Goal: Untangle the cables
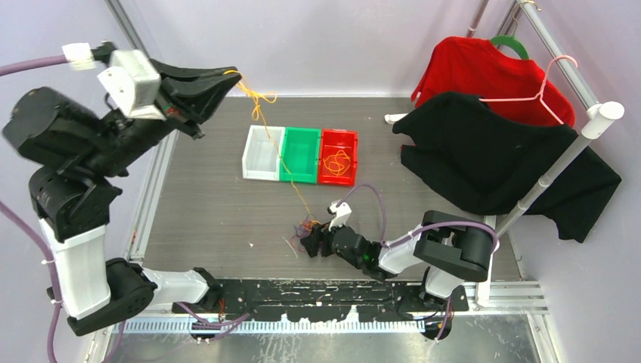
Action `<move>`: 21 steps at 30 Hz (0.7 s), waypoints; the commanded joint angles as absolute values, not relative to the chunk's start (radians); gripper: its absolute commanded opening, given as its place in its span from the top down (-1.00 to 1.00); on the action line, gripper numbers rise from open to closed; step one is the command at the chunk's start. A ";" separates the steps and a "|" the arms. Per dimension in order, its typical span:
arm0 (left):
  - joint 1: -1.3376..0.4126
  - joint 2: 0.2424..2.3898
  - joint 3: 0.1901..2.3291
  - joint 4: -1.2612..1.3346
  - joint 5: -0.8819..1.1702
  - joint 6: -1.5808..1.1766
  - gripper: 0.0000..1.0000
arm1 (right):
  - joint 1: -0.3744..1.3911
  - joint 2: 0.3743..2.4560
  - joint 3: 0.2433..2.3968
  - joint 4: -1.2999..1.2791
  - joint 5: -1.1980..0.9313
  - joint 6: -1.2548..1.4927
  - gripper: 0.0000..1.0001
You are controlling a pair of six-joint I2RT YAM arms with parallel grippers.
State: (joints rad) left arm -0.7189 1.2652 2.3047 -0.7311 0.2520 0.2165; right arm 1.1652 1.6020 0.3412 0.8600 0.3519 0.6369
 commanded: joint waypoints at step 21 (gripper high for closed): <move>-0.721 1.197 2.238 -0.626 0.295 0.198 1.00 | 1.176 1.085 0.646 0.401 0.194 0.286 -1.00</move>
